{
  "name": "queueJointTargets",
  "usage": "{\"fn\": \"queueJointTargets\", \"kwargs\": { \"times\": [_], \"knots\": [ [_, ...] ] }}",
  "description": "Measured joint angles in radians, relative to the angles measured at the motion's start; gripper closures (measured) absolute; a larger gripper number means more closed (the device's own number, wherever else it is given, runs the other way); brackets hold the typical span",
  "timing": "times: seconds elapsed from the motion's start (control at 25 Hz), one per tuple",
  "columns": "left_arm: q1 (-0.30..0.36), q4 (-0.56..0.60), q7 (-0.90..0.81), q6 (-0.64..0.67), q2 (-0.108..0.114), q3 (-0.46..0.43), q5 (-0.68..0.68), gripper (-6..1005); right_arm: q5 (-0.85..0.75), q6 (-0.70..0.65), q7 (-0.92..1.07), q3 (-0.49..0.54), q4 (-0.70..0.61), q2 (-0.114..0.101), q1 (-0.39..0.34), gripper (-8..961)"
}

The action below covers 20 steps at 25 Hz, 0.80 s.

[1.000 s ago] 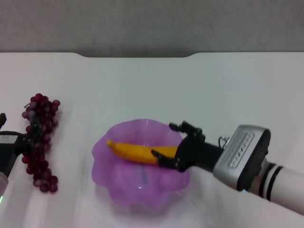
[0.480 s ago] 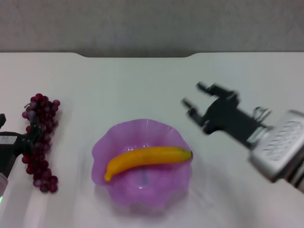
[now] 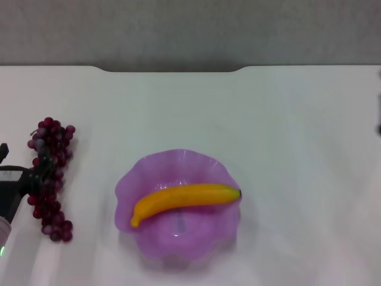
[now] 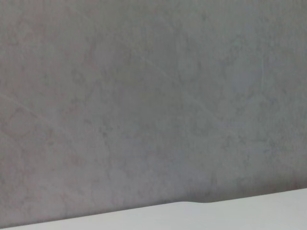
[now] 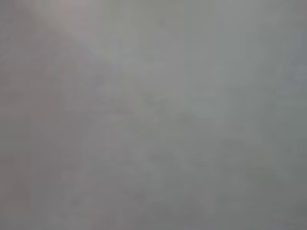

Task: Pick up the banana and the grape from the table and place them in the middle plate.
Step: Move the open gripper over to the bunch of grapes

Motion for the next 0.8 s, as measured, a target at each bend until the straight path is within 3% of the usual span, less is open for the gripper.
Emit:
{"fn": "queueJointTargets", "kwargs": {
  "times": [0.32,0.44,0.68,0.8],
  "knots": [
    [-0.006,-0.015,-0.021,0.0,-0.004,-0.004,-0.009,119,0.257,-0.074,-0.018,-0.007,0.225,0.002,-0.004,958],
    [-0.015,-0.024,-0.034,-0.025,-0.003,-0.014,-0.011,119,0.277,-0.075,-0.002,-0.007,0.278,0.002,-0.008,954],
    [-0.08,-0.032,-0.057,-0.262,0.003,-0.112,-0.076,120,0.268,-0.077,0.005,-0.022,0.303,0.001,-0.014,953],
    [-0.109,-0.007,-0.05,-0.32,0.003,-0.127,-0.083,120,0.268,-0.078,0.005,-0.042,0.3,0.0,-0.013,953]
  ]
}}
